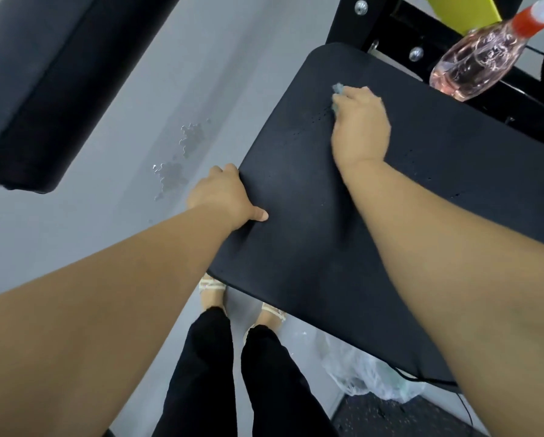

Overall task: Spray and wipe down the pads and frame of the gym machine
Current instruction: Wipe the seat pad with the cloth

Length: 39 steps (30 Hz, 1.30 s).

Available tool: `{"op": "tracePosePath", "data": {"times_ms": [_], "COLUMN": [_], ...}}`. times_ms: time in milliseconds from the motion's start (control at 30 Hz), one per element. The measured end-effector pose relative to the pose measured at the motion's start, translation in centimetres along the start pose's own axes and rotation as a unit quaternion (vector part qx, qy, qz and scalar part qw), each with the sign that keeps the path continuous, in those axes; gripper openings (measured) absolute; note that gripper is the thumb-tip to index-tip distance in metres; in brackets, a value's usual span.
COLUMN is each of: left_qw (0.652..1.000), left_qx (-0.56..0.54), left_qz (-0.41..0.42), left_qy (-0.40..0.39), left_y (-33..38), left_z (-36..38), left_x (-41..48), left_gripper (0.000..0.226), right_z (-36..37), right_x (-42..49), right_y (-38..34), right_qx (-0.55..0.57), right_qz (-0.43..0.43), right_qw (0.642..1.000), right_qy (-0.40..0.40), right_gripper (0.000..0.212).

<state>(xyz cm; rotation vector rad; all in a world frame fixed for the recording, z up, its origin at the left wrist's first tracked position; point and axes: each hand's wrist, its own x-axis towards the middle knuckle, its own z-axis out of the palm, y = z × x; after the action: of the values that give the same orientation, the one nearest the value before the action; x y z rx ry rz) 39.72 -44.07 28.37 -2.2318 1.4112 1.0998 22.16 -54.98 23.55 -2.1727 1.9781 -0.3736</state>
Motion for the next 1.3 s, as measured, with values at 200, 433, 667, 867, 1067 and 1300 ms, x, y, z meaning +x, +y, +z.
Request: {"op": "tracePosePath", "data": {"times_ms": [200,433,667,867,1067,1300], "left_qw": [0.999,0.999,0.986,0.983,0.981,0.983], "left_qx": [0.032,-0.025,-0.151,-0.149,-0.154,-0.155], "left_qz": [0.012,0.028,0.069,0.105,0.120,0.101], "left_qy": [-0.014,-0.035,-0.029,-0.032,-0.011,-0.026], "left_y": [0.1,-1.1,0.1,2.1,4.4,3.9], "left_z": [-0.6,-0.9,-2.7,-3.5,-4.0,-3.6], "left_x": [0.5,1.0,4.0,5.9,7.5,8.0], "left_gripper": [0.082,0.075,0.087,0.079,0.076,0.060], "right_z": [2.1,0.9,4.1,0.4,2.7,0.7], "right_x": [-3.9,2.9,-2.2,5.8,1.5,8.6], "right_y": [-6.4,-0.5,-7.9,-0.5,-5.7,0.7], "right_qx": [0.036,-0.011,0.039,-0.067,0.004,-0.069], "right_qz": [-0.269,0.001,-0.283,-0.086,-0.189,-0.049], "right_qw": [0.947,1.000,0.945,0.992,0.979,0.996], "right_qy": [-0.173,-0.006,-0.160,-0.057,-0.072,-0.027], "right_gripper": [0.037,0.034,0.031,0.031,0.032,0.033]}}
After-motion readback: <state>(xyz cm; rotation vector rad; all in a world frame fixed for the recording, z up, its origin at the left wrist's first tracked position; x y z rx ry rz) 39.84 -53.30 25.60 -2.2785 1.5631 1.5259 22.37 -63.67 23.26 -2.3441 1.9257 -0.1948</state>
